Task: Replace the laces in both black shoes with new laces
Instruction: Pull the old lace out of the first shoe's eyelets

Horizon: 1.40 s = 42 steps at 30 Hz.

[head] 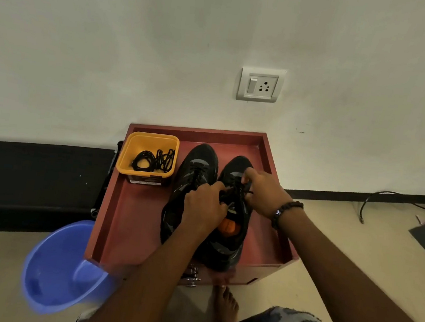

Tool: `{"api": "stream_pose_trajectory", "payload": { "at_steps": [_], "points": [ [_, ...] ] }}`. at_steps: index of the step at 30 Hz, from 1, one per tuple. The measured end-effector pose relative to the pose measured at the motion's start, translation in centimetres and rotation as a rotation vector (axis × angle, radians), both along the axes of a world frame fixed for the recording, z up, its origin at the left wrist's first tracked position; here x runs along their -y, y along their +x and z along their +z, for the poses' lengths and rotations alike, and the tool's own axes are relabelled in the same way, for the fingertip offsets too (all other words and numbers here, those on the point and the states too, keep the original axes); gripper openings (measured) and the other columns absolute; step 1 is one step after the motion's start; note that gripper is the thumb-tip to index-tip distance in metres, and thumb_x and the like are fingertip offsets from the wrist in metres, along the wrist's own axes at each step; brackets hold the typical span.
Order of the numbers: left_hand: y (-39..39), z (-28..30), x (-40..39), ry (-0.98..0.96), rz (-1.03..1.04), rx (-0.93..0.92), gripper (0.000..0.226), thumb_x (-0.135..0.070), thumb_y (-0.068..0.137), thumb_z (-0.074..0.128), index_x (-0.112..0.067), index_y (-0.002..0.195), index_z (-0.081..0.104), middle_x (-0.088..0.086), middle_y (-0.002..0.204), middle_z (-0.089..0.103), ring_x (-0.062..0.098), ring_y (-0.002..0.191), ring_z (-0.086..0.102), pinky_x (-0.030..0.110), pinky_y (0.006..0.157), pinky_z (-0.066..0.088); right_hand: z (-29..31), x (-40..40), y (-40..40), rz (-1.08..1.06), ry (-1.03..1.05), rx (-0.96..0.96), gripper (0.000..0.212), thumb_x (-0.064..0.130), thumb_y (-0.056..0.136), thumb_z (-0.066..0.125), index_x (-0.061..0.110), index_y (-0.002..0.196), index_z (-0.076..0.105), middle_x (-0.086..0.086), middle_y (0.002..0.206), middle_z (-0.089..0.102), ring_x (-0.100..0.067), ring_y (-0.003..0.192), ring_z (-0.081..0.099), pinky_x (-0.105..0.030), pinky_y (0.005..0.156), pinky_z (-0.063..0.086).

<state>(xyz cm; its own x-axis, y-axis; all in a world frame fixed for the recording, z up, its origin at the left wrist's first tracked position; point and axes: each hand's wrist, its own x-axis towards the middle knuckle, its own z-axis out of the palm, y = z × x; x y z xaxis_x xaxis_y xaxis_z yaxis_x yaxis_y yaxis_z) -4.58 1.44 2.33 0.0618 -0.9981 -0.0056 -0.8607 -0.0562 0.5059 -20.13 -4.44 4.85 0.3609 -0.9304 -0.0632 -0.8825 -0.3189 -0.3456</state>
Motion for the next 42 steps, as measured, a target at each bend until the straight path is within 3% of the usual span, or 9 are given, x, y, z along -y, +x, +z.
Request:
{"api": "stream_pose_trajectory", "payload": {
  "at_steps": [3, 10, 13, 18, 22, 27, 32, 36, 42],
  "points": [
    [-0.6, 0.3, 0.1, 0.005, 0.023, 0.032, 0.028, -0.028, 0.089, 0.063, -0.020, 0.115, 0.055, 0.005, 0.102, 0.064, 0.029, 0.095, 0.064, 0.043, 0.085, 0.051, -0.2, -0.3, 0.8, -0.105, -0.024, 0.054, 0.020, 0.009, 0.093, 0.056, 0.019, 0.108, 0.050, -0.002, 0.099, 0.056, -0.020, 0.080, 0.058, -0.029, 0.072, 0.051],
    [-0.6, 0.1, 0.0, 0.004, 0.024, 0.123, 0.021, -0.027, 0.092, 0.055, -0.018, 0.109, 0.048, 0.007, 0.099, 0.066, 0.031, 0.092, 0.064, 0.042, 0.082, 0.048, -0.2, -0.1, 0.5, -0.635, 0.679, 1.000, 0.019, 0.006, 0.098, 0.050, 0.011, 0.080, 0.054, -0.005, 0.069, 0.056, -0.011, 0.054, 0.057, -0.026, 0.059, 0.054],
    [-1.1, 0.0, -0.1, -0.010, -0.007, 0.152, 0.021, -0.029, 0.091, 0.056, -0.019, 0.109, 0.050, 0.006, 0.099, 0.067, 0.030, 0.094, 0.065, 0.042, 0.083, 0.048, -0.4, -0.8, -0.5, -0.712, 0.861, 1.137, 0.012, 0.018, 0.098, 0.059, 0.014, 0.087, 0.057, 0.002, 0.060, 0.051, -0.006, 0.047, 0.047, -0.025, 0.060, 0.052],
    [-1.9, -0.3, -0.5, -0.036, -0.026, 0.193, 0.025, -0.032, 0.093, 0.057, -0.020, 0.114, 0.048, 0.003, 0.102, 0.064, 0.028, 0.095, 0.064, 0.042, 0.086, 0.047, -1.1, -1.4, -2.0, -0.446, 0.422, 0.855, 0.011, 0.016, 0.090, 0.071, 0.012, 0.097, 0.063, -0.004, 0.079, 0.055, -0.011, 0.069, 0.056, -0.032, 0.076, 0.056],
    [-1.8, -0.5, -0.4, -0.057, -0.013, 0.180, 0.025, -0.031, 0.093, 0.056, -0.021, 0.114, 0.047, 0.004, 0.101, 0.065, 0.029, 0.094, 0.065, 0.042, 0.082, 0.046, -0.1, -1.9, -2.9, 0.015, -0.018, 0.323, 0.015, 0.025, 0.092, 0.068, 0.023, 0.106, 0.072, 0.005, 0.105, 0.054, -0.004, 0.093, 0.051, -0.016, 0.088, 0.042],
    [-1.9, -0.5, -0.5, -0.097, 0.031, 0.145, 0.027, -0.025, 0.091, 0.056, -0.021, 0.115, 0.045, 0.002, 0.099, 0.067, 0.029, 0.091, 0.066, 0.039, 0.077, 0.043, -0.9, -3.4, -1.7, 0.017, -0.102, 0.048, 0.025, 0.034, 0.097, 0.056, 0.023, 0.118, 0.064, 0.001, 0.118, 0.056, -0.017, 0.104, 0.055, -0.035, 0.091, 0.050],
    [-1.2, -0.3, -0.9, -0.101, 0.082, 0.118, 0.030, -0.027, 0.089, 0.061, -0.021, 0.114, 0.046, 0.000, 0.097, 0.069, 0.025, 0.090, 0.066, 0.038, 0.078, 0.044, -1.0, -3.2, 0.0, -0.042, -0.038, 0.056, 0.016, 0.031, 0.101, 0.049, 0.022, 0.105, 0.062, 0.002, 0.101, 0.062, -0.015, 0.086, 0.057, -0.023, 0.070, 0.042],
    [-0.9, -0.3, -0.8, -0.087, 0.111, 0.126, 0.027, -0.026, 0.090, 0.059, -0.020, 0.112, 0.045, 0.001, 0.091, 0.067, 0.026, 0.085, 0.066, 0.037, 0.076, 0.045, -0.9, -1.7, -1.4, -0.020, 0.215, 0.375, 0.011, 0.023, 0.099, 0.055, 0.025, 0.090, 0.060, 0.005, 0.097, 0.060, -0.013, 0.089, 0.058, -0.025, 0.077, 0.044],
    [-1.1, -0.1, -0.7, -0.058, 0.140, 0.146, 0.025, -0.028, 0.091, 0.057, -0.020, 0.112, 0.044, 0.000, 0.088, 0.066, 0.023, 0.080, 0.065, 0.036, 0.075, 0.046, -1.0, -2.6, -5.0, -0.261, 0.926, 1.427, 0.009, 0.006, 0.094, 0.053, 0.012, 0.093, 0.060, -0.009, 0.112, 0.071, -0.031, 0.117, 0.063, -0.045, 0.104, 0.046]
  ]
}}
